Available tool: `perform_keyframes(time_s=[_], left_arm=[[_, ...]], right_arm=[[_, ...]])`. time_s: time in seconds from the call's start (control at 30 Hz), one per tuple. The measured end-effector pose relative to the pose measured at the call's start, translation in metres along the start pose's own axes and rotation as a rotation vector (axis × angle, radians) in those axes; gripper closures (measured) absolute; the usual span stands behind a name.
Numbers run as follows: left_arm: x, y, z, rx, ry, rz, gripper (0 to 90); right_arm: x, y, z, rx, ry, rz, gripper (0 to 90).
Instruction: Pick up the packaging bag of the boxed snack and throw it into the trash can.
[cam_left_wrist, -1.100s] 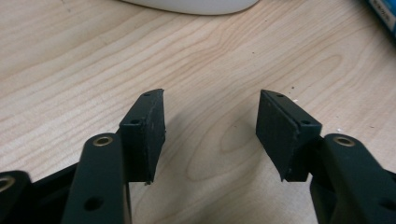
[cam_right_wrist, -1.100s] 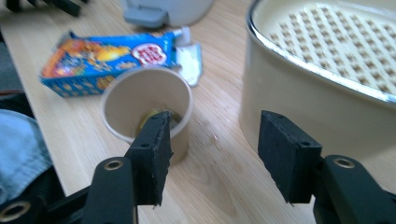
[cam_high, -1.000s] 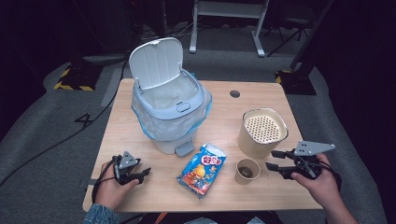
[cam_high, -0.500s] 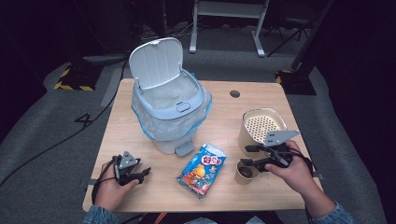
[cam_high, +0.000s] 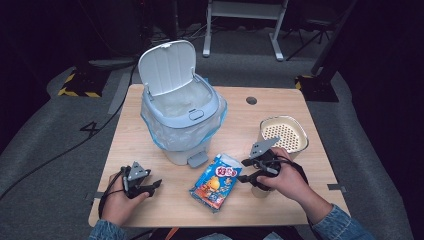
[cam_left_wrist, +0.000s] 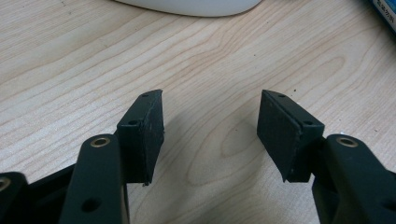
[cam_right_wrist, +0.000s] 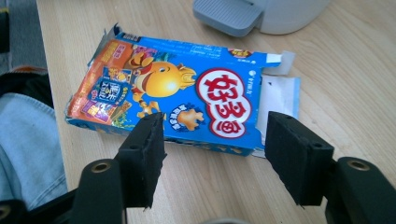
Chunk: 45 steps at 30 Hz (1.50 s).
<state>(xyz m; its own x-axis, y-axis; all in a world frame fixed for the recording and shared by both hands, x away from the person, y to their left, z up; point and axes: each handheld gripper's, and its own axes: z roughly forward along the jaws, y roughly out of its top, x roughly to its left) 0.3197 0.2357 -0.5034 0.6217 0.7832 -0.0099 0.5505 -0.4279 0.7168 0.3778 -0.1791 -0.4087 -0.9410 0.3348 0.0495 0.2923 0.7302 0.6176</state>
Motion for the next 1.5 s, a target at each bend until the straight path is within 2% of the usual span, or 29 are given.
perform_keyframes(time_s=[0.13,0.4,0.6,1.0,1.1,1.23,1.37,1.5], left_arm=[[0.0,0.0,0.0,0.0,0.0,0.0,41.6],[0.0,0.0,0.0,0.0,-0.001,-0.001,41.6],[0.0,0.0,0.0,0.0,-0.002,-0.002,41.5],[0.0,0.0,0.0,0.0,-0.001,-0.001,41.5],[0.0,0.0,0.0,0.0,-0.001,-0.001,41.5],[0.0,0.0,0.0,0.0,-0.001,-0.001,41.5],[0.0,0.0,0.0,0.0,-0.001,-0.001,41.5],[0.0,0.0,0.0,0.0,-0.001,-0.001,41.5]], right_arm=[[0.005,0.003,0.008,0.025,0.01,-0.019,37.0],[0.015,0.005,0.018,0.082,0.016,-0.092,36.9],[0.018,0.004,0.029,0.136,0.026,-0.12,36.9],[0.027,0.008,0.044,0.202,0.027,-0.182,36.8],[0.03,0.009,0.045,0.204,0.037,-0.203,36.6],[0.029,0.009,0.045,0.21,0.018,-0.22,36.4],[0.031,0.009,0.048,0.206,0.018,-0.227,35.3],[0.033,0.012,0.05,0.202,0.011,-0.233,40.0]])
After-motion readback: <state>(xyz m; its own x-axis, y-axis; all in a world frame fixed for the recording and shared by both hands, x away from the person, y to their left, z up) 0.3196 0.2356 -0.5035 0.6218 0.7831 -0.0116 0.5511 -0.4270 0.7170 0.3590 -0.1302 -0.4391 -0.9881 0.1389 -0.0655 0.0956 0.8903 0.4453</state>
